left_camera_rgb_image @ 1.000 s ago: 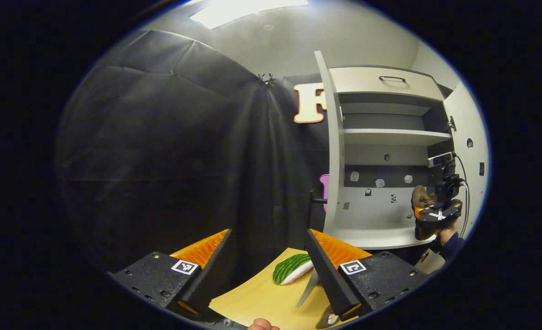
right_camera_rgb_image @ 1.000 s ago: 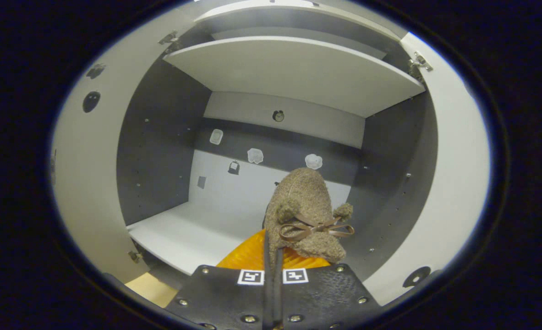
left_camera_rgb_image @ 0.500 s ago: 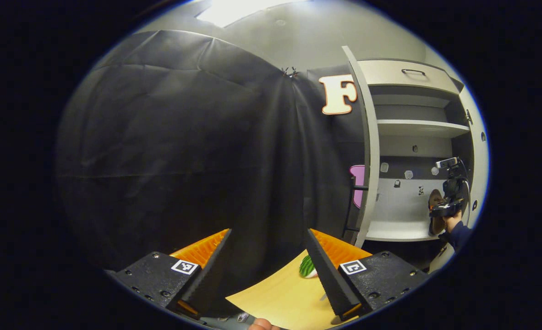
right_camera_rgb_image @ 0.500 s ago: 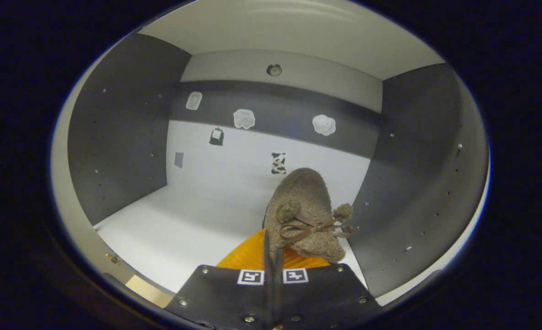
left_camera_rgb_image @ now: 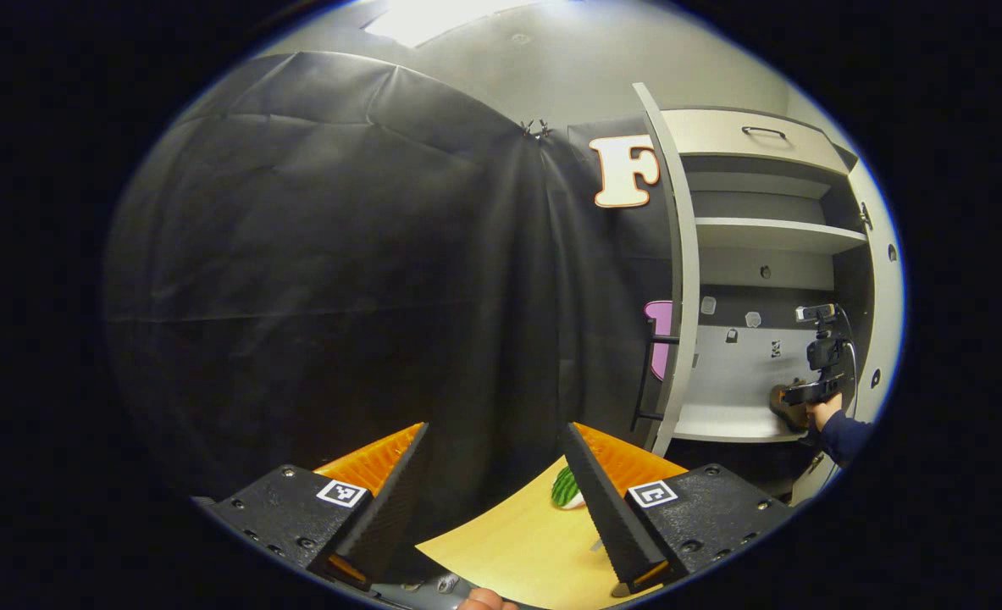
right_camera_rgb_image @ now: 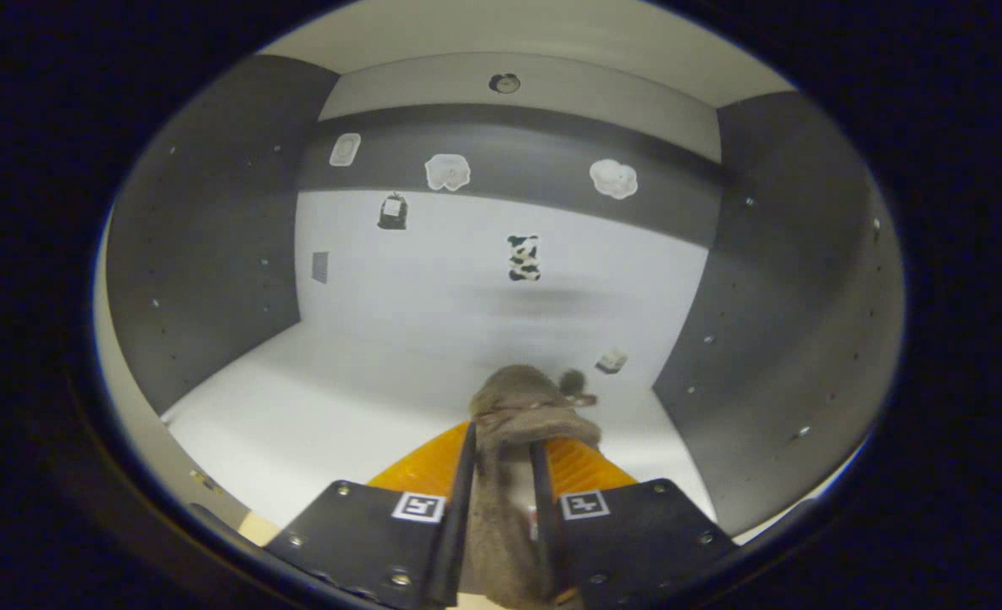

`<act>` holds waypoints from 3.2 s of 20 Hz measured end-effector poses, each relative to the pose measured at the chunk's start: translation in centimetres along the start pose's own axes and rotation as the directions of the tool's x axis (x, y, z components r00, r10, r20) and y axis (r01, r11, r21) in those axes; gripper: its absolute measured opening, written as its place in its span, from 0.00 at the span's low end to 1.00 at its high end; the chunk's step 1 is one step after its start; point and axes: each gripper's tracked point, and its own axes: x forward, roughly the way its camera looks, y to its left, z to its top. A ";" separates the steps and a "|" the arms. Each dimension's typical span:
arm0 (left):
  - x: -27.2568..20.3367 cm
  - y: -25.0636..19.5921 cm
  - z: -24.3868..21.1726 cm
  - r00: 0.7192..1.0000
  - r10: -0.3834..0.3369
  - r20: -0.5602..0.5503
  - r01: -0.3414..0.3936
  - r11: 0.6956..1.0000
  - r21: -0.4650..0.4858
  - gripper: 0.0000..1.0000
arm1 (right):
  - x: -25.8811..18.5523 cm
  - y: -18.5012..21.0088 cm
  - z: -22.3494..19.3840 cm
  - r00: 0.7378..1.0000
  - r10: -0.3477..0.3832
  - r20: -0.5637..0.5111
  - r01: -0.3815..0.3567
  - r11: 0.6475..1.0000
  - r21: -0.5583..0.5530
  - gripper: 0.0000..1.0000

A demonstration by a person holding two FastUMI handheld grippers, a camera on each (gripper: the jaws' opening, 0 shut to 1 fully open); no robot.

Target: Grab one shoe with the right hand and put it into the shoe cabinet, grab the other shoe with the left hand and put it into the shoe cabinet; then close the right door with the right hand and the left door with the left hand.

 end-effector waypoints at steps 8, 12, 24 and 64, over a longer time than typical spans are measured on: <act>-1.6 -3.3 -1.1 0.994 -0.106 -0.017 0.107 0.994 0.026 0.96 | -5.2 0.7 1.1 0.998 0.049 0.034 -0.050 0.998 0.047 0.93; -2.9 -6.9 -1.1 0.978 -0.210 -0.013 0.211 0.977 0.029 0.96 | -11.0 -0.1 3.6 0.990 0.041 0.138 -0.040 0.999 -0.007 0.93; -5.6 -19.7 -5.3 0.848 -0.522 -0.091 0.527 0.849 0.043 0.94 | -32.5 -2.2 10.7 0.893 0.135 0.429 -0.120 0.991 -0.063 0.92; -2.7 -22.6 -49.4 0.291 -0.369 -0.883 0.617 0.778 -0.122 0.84 | -48.5 -16.8 11.5 0.806 -0.174 0.566 0.210 0.978 0.002 0.92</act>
